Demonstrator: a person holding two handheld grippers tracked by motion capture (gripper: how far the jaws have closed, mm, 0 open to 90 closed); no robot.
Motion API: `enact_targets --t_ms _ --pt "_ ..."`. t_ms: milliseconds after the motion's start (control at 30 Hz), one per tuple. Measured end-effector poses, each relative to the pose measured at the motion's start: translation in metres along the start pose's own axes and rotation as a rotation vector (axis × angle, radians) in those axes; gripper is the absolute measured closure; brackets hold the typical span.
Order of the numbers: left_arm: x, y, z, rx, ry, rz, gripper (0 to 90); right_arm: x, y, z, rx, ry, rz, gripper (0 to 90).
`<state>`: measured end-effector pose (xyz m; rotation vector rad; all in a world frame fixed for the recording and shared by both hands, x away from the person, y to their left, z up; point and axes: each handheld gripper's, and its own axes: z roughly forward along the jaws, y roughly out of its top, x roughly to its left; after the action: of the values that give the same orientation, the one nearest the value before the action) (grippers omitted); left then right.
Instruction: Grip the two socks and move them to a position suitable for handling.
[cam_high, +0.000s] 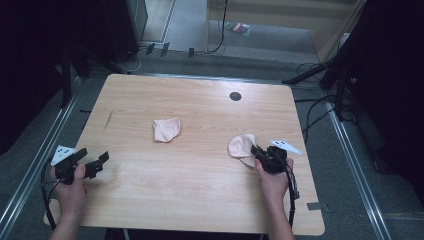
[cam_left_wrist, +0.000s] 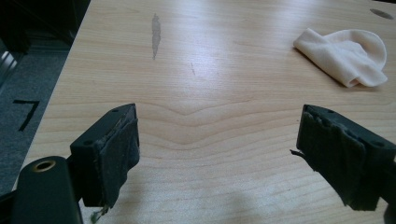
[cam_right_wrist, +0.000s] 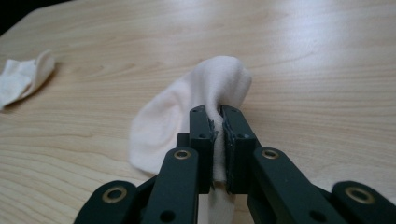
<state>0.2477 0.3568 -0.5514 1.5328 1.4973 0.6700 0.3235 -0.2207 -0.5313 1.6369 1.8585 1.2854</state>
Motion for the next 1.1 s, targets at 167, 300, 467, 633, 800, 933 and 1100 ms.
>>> enact_targets --t_ms 167,300,467,633,800,933,1100 --pt "0.000 0.000 0.000 0.001 0.001 0.002 13.7 0.005 0.006 -0.020 -0.050 0.012 -0.011 84.9" --pt "0.000 0.000 0.000 -0.001 0.001 0.004 13.7 0.009 0.009 -0.028 -0.061 0.024 -0.021 84.9" --pt "-0.001 0.000 0.000 -0.004 0.002 0.008 13.8 0.021 0.011 -0.039 -0.074 0.051 -0.037 84.9" --pt "-0.003 -0.001 -0.001 -0.007 0.002 0.023 13.8 0.040 0.011 -0.051 -0.081 0.095 -0.057 84.9" --pt "-0.008 0.000 -0.004 -0.019 0.000 0.053 13.8 0.054 0.008 -0.054 -0.076 0.133 -0.077 84.9" --pt "-0.018 0.003 -0.008 -0.040 -0.038 0.048 13.8 0.069 0.004 -0.055 -0.063 0.167 -0.091 84.8" --pt "-0.045 0.006 -0.009 -0.052 -0.092 0.106 13.8 0.091 -0.002 -0.053 -0.045 0.215 -0.132 84.9"
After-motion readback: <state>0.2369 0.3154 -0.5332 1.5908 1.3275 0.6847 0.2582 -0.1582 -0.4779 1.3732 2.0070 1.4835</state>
